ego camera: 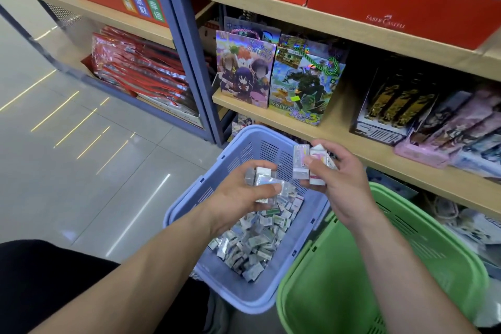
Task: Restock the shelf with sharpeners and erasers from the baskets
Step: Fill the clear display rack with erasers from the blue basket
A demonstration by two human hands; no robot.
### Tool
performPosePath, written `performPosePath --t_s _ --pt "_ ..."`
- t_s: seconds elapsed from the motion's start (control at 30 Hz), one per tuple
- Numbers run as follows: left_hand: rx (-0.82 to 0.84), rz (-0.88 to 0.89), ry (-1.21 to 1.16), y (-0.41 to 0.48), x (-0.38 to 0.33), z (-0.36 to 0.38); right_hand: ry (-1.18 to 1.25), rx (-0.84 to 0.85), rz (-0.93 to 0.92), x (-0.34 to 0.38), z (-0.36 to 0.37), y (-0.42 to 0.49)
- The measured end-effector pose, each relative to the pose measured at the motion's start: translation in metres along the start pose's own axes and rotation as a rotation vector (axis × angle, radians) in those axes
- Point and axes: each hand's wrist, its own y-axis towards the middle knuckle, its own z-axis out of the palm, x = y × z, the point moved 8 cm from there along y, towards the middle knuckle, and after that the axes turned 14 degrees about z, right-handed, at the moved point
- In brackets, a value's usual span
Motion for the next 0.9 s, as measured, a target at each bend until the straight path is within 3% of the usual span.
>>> performPosePath --t_s 0.17,0.27,0.43,0.73,0.9 --pt "-0.006 0.010 -0.008 0.003 -0.001 0.002 -0.202 0.121 0.011 -0.010 0.019 -0.006" --pt "-0.067 0.030 -0.039 0.003 -0.001 -0.001 -0.218 0.110 0.028 -0.025 0.022 -0.006" --pt "-0.179 0.047 -0.100 0.004 0.003 -0.006 -0.098 0.034 0.072 -0.048 0.024 -0.007" --pt "-0.231 0.019 -0.140 0.004 0.013 -0.006 -0.088 -0.051 0.082 -0.056 0.034 -0.012" --pt "-0.281 0.006 -0.091 0.010 0.018 -0.017 -0.012 0.042 0.111 -0.062 0.033 -0.010"
